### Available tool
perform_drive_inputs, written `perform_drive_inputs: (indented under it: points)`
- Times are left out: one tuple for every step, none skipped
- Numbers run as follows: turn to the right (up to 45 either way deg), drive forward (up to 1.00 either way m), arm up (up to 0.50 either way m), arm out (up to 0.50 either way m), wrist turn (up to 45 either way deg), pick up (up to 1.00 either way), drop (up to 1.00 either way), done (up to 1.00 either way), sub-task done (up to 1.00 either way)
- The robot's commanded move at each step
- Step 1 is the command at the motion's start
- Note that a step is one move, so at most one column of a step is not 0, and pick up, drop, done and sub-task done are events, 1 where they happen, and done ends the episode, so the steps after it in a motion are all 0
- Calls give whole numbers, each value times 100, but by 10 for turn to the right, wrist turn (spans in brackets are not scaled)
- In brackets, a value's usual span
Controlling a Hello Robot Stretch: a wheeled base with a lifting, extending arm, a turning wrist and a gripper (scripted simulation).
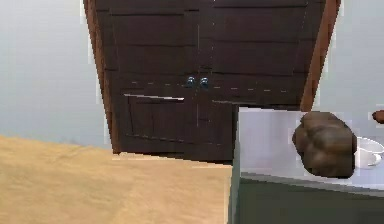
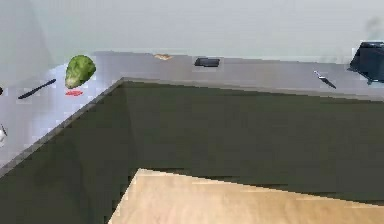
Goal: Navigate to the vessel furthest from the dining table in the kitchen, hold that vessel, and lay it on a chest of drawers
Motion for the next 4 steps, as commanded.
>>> perform_drive_inputs:
  points:
    - [270, 0, 0, 0, 0, 0, 0, 0, 0]
    - [0, 30, 0, 0, 0, 0, 0, 0, 0]
    - [-450, 0, 0, 0, 0, 0, 0, 0, 0]
    - [-180, 0, 0, 0, 0, 0, 0, 0, 0]
